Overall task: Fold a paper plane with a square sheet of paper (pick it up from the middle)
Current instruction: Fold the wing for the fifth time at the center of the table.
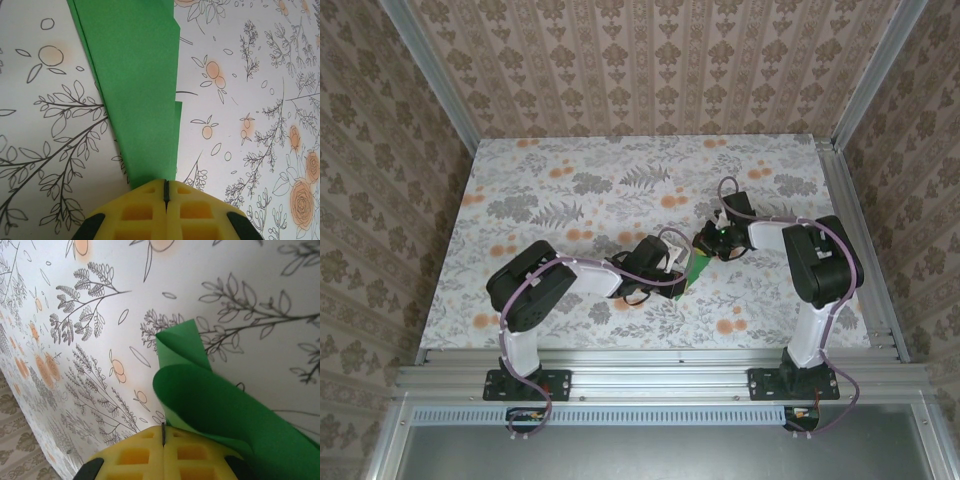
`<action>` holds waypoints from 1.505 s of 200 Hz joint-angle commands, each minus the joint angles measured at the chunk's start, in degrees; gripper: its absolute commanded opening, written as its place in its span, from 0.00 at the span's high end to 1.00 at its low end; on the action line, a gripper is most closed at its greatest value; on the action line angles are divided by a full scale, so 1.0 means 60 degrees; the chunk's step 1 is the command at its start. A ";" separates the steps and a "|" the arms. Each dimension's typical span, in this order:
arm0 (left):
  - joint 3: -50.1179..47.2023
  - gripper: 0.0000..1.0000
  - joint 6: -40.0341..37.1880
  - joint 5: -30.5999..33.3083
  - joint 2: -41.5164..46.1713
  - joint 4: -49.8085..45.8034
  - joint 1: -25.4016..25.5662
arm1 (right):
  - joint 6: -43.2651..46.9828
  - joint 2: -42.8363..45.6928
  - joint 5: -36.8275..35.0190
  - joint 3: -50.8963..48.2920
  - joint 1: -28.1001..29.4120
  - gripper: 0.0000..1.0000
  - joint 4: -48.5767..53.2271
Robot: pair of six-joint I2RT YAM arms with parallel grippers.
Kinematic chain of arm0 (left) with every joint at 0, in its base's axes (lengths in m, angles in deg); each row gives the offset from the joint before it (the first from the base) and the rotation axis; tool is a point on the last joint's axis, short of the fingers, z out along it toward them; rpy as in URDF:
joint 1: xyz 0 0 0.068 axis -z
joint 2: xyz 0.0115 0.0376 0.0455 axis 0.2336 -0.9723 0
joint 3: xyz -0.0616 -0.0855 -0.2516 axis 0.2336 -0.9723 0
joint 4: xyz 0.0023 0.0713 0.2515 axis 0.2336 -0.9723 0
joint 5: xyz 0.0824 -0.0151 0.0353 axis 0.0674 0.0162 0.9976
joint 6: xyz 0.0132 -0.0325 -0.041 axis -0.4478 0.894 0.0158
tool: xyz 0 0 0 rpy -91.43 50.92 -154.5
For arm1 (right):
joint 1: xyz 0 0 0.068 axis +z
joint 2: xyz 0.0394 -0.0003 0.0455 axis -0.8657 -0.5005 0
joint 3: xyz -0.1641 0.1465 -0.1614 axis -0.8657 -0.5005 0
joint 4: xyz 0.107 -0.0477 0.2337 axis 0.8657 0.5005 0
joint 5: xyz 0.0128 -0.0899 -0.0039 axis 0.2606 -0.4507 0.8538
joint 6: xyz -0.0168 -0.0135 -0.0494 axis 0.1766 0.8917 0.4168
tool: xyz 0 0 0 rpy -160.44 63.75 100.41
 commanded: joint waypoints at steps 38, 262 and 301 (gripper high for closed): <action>-0.1012 1.00 -0.0120 -0.0082 -0.0672 -0.3425 0.0213 | 0.0460 -0.0664 -0.1847 0.1060 -0.0749 1.00 0.0034; 0.1545 0.59 -0.0525 0.0600 0.1455 -0.5550 0.0216 | 0.1788 0.4576 -0.0227 -0.2504 -0.1119 0.63 0.2154; 0.2190 0.56 -0.0873 0.1145 0.1348 -0.6351 0.0336 | 0.1736 0.5018 -0.0145 -0.2945 -0.1127 0.57 0.2099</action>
